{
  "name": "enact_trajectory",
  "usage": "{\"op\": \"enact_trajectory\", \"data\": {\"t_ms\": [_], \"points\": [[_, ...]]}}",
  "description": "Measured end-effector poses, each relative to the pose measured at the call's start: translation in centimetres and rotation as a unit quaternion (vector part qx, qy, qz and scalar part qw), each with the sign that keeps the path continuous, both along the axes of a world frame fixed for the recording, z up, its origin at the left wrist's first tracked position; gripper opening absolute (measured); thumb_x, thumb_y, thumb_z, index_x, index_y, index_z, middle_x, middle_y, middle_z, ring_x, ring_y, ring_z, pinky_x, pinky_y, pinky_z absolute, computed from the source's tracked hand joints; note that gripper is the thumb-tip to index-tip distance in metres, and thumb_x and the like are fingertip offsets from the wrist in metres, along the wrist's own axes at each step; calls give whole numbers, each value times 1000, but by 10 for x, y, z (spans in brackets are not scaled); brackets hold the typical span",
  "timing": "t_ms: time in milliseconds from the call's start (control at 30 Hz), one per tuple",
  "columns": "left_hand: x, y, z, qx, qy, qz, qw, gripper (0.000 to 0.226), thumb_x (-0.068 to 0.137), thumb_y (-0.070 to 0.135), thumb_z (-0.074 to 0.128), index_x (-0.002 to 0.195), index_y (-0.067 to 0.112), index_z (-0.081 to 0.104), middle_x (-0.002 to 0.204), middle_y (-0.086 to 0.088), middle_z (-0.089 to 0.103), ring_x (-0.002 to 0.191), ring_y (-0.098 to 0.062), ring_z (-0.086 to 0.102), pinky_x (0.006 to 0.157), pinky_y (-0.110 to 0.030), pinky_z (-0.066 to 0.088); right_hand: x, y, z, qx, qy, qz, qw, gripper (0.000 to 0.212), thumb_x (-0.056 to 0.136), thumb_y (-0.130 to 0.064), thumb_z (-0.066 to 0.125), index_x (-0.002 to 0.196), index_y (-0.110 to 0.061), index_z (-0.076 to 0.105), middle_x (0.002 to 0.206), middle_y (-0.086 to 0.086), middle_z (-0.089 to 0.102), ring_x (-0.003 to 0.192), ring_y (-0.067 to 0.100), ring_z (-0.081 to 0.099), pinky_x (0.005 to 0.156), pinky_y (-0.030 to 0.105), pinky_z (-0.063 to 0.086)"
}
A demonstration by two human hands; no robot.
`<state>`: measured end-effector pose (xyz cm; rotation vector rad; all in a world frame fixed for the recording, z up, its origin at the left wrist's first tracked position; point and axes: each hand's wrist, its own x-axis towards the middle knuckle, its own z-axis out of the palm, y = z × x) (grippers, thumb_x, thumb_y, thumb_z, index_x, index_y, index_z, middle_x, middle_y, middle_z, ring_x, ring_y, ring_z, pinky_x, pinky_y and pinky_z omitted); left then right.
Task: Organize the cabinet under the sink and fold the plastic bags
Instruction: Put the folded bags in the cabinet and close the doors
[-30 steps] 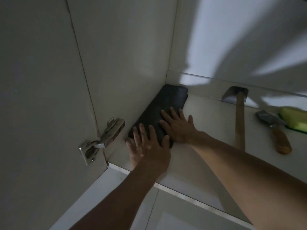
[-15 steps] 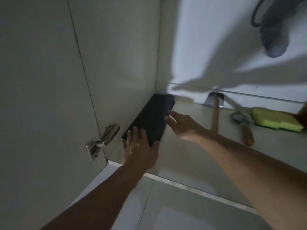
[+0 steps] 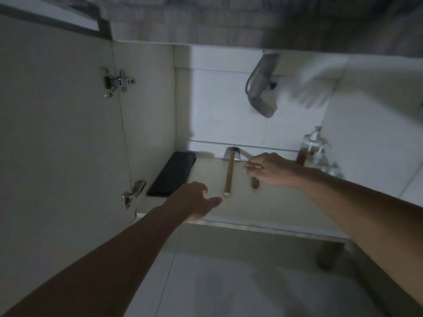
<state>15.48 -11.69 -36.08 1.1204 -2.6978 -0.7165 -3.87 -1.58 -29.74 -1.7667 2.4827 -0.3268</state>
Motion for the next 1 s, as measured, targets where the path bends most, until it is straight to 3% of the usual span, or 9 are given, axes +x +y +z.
{"op": "enact_trajectory", "data": {"t_ms": [67,133,267,367,500,633,767,900,1000], "points": [[2,29,18,-5,17,-22,1000,70,87,60,52,141,16,43,146,-4,43,132,-21,43,109,-38,36,6,41,22,-7,2,-28,1000,34,98,-35,50,68,-20,51,82,5,58,84,23,57,67,29,38],[-3,61,38,-16,26,-50,998,70,87,60,55,140,16,44,146,-4,43,131,-21,43,108,-36,37,10,86,47,-11,-2,-55,998,34,94,-40,54,67,-18,53,76,1,56,79,20,55,68,29,41],[-26,133,75,-49,39,-120,991,65,87,58,54,139,20,46,147,-2,42,132,-19,42,105,-30,32,16,183,99,-8,43,-105,993,24,90,-36,58,100,-18,70,105,-3,66,102,18,61,93,34,50],[-48,194,97,-45,81,-174,980,67,84,59,59,138,21,47,144,1,47,130,-16,45,108,-30,33,16,255,135,-30,108,-143,983,16,91,-32,60,77,-26,64,86,-11,62,91,19,57,83,26,45],[-75,265,119,-35,108,-251,961,67,83,56,63,137,20,47,143,1,47,127,-16,47,102,-28,37,15,331,180,-66,233,-231,942,29,93,-32,58,114,-15,68,123,1,64,112,26,57,92,29,44],[-104,327,137,-9,132,-309,942,66,81,53,66,137,23,46,138,2,51,122,-14,52,101,-30,41,3,395,217,-24,313,-314,896,30,91,-27,54,118,-19,65,120,7,63,114,31,55,94,37,47],[-130,390,155,24,159,-362,918,77,80,50,68,144,23,36,148,4,40,131,-13,44,106,-30,38,-8,451,242,18,298,-381,875,21,79,-8,50,96,-12,62,101,12,63,90,34,60,75,35,53],[-148,432,162,62,178,-385,903,84,82,47,68,150,19,27,153,2,34,135,-12,39,106,-26,34,-11,475,254,-11,241,-416,877,20,79,1,46,84,-5,64,93,11,60,88,33,58,66,28,46],[-155,456,163,74,187,-405,892,87,83,45,66,152,18,21,157,2,25,142,-15,28,113,-29,28,-18,486,254,-48,216,-446,868,24,83,1,47,93,0,69,97,15,63,83,29,57,74,34,48]]}}
